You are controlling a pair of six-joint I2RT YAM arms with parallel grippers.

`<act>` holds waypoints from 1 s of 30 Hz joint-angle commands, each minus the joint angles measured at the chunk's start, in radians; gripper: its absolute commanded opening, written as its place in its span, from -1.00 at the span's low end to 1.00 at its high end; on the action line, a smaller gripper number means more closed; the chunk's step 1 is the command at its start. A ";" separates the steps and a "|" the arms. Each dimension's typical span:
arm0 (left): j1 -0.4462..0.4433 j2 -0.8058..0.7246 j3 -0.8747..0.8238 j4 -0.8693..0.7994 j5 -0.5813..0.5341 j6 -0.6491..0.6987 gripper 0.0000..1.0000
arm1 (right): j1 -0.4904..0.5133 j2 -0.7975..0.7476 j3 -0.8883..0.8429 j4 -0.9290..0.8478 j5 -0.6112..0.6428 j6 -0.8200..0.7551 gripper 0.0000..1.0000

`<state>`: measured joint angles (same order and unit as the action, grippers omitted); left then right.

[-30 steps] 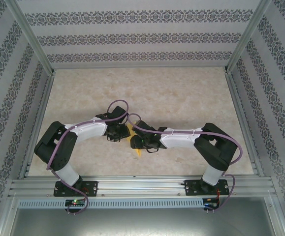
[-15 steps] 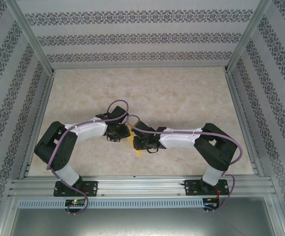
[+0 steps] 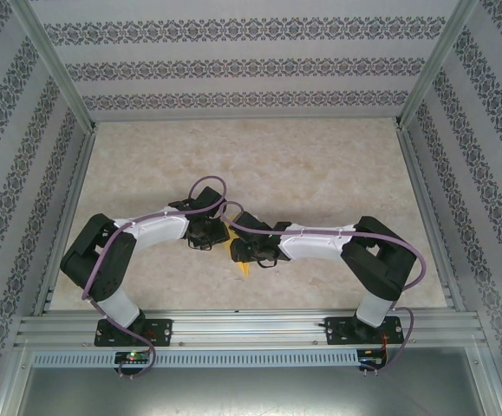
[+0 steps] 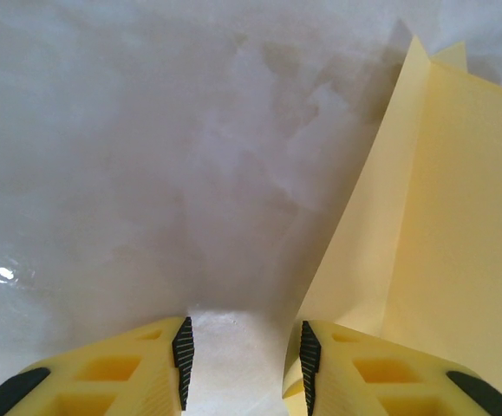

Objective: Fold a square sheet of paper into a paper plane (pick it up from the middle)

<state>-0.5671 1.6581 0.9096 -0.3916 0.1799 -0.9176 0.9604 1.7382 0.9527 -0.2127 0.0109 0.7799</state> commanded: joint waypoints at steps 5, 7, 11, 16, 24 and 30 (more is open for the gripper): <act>0.010 -0.020 0.000 -0.016 -0.005 0.006 -0.19 | -0.021 -0.020 -0.027 0.116 -0.016 0.069 -0.16; 0.010 -0.019 0.000 -0.018 -0.006 0.006 -0.19 | -0.028 -0.014 -0.026 0.128 -0.048 0.065 -0.16; 0.010 -0.020 0.006 -0.021 -0.006 0.008 -0.19 | -0.028 -0.005 -0.030 0.123 -0.050 0.068 -0.13; 0.010 -0.023 0.001 -0.023 -0.007 0.006 -0.19 | -0.009 -0.011 -0.017 0.064 -0.031 0.040 -0.17; 0.010 -0.031 -0.004 -0.024 -0.016 0.004 -0.20 | 0.011 0.014 0.007 -0.025 0.016 0.028 -0.31; 0.010 -0.047 -0.011 -0.018 -0.014 0.003 -0.20 | 0.011 0.053 0.048 -0.043 0.007 0.015 -0.48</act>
<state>-0.5671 1.6482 0.9096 -0.3923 0.1795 -0.9176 0.9649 1.7657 0.9695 -0.2222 -0.0029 0.8108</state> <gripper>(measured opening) 0.402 0.263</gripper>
